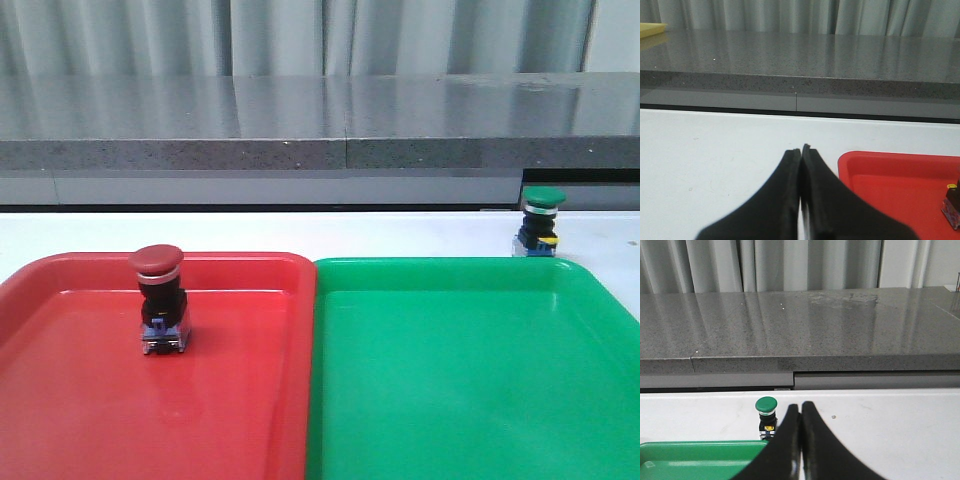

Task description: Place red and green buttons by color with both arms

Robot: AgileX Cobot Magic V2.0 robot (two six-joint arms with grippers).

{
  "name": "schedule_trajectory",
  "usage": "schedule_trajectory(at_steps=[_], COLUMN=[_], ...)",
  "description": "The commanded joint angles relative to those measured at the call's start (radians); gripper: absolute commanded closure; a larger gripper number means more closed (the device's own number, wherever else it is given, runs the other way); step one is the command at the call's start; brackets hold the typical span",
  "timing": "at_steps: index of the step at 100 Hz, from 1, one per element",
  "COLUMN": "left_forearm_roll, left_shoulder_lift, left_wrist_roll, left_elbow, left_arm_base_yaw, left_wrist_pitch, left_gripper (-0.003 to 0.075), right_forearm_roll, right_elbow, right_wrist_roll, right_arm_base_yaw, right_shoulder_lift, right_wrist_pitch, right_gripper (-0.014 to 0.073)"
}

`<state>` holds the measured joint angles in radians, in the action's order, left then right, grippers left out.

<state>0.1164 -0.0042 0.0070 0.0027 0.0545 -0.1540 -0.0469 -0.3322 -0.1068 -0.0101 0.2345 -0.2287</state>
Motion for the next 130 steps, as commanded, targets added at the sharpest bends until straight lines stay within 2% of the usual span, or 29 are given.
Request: schedule_trajectory(at_steps=[1, 39, 58, 70, 80, 104, 113, 130], left_forearm_roll=[0.007, 0.007, 0.007, 0.007, 0.007, 0.007, 0.007, 0.007], left_shoulder_lift=[-0.033, -0.033, -0.033, -0.033, -0.033, -0.033, -0.033, -0.033], left_wrist_roll=[-0.007, -0.007, -0.007, -0.007, -0.007, -0.007, -0.007, -0.007], left_elbow=[0.01, 0.01, 0.01, 0.01, 0.01, 0.01, 0.01, 0.01], left_arm_base_yaw=[0.002, 0.002, 0.002, 0.002, 0.002, 0.002, 0.002, 0.002], left_wrist_pitch=[0.071, 0.071, 0.071, 0.071, 0.071, 0.071, 0.071, 0.071], left_gripper=[0.0741, 0.0741, 0.0741, 0.0741, 0.0741, 0.0741, 0.0741, 0.0741], right_forearm_roll=[-0.011, -0.036, -0.033, -0.031, -0.029, 0.015, 0.054, 0.06], right_elbow=[-0.092, -0.354, -0.466, -0.55, -0.621, -0.782, -0.851, -1.01], right_wrist_roll=[0.0, 0.0, 0.0, 0.0, 0.0, 0.0, 0.0, 0.001], right_arm_base_yaw=[0.006, -0.005, -0.005, -0.008, -0.018, -0.026, -0.03, -0.066], right_shoulder_lift=[0.116, 0.513, 0.677, 0.788, 0.889, 1.109, 1.189, 1.328], right_wrist_pitch=[0.064, 0.077, 0.03, -0.059, -0.13, -0.271, -0.348, -0.496], right_gripper=[0.0658, 0.0658, 0.0656, 0.0637, 0.0521, 0.0052, -0.0003, -0.0003])
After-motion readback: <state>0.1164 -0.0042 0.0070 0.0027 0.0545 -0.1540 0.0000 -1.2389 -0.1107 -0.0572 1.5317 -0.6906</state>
